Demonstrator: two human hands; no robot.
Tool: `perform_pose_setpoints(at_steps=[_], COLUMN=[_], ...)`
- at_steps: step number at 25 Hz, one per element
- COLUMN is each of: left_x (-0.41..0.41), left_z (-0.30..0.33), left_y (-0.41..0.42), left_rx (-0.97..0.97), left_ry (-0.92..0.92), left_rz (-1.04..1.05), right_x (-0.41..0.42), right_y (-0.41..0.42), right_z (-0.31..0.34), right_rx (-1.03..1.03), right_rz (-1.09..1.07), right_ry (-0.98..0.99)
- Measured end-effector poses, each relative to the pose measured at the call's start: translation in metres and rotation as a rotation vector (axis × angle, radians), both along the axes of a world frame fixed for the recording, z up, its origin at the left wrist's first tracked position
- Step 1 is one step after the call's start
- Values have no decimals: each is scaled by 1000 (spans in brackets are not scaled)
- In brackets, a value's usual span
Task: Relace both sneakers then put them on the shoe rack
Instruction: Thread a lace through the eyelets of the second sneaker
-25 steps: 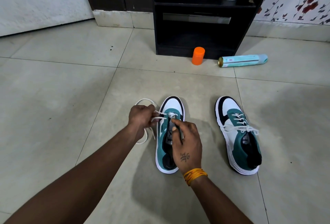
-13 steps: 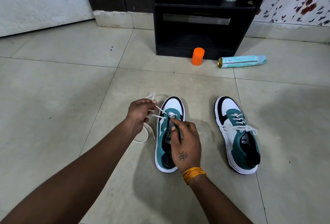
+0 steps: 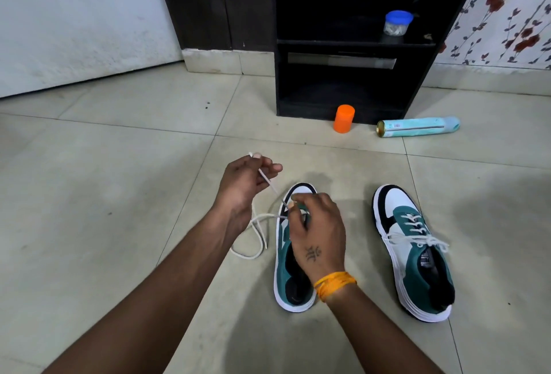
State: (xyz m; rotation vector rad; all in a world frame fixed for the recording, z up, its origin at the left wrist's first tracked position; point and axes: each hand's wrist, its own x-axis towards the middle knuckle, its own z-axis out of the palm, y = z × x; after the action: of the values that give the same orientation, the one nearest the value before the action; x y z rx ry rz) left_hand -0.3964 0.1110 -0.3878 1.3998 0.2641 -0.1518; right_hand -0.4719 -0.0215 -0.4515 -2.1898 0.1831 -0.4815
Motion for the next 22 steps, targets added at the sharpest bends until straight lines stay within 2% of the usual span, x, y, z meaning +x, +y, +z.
perform_pose_setpoints(at_steps=[4, 7, 10, 11, 12, 14, 17, 18, 20, 22], left_x=[-10, -14, -12, -12, -14, -19, -25, -25, -21, -17], left_z=[28, 43, 48, 48, 48, 45, 45, 47, 50, 49], left_y=[-15, -17, -7, -4, -3, -8, -15, -14, -9, -5], left_rx=[10, 71, 84, 86, 108, 167, 198, 184, 142, 115], left_ry=[-137, -254, -326, -328, -324, -307, -286, -292, -314, -307], left_rz=[-9, 3, 18, 11, 3, -29, -44, -44, -34, -28], right_x=[41, 50, 40, 34, 28, 24, 28, 29, 27, 22], right_y=[22, 25, 12, 9, 9, 18, 31, 31, 24, 19], right_z=[58, 66, 42, 37, 38, 49, 65, 63, 55, 49], right_rx=[-20, -45, -336, -345, -295, -144, -42, -67, -197, -167], right_rz=[107, 93, 76, 100, 135, 200, 167, 131, 99, 138], right_ry=[-28, -10, 284, 349, 339, 172, -8, -7, 115, 269])
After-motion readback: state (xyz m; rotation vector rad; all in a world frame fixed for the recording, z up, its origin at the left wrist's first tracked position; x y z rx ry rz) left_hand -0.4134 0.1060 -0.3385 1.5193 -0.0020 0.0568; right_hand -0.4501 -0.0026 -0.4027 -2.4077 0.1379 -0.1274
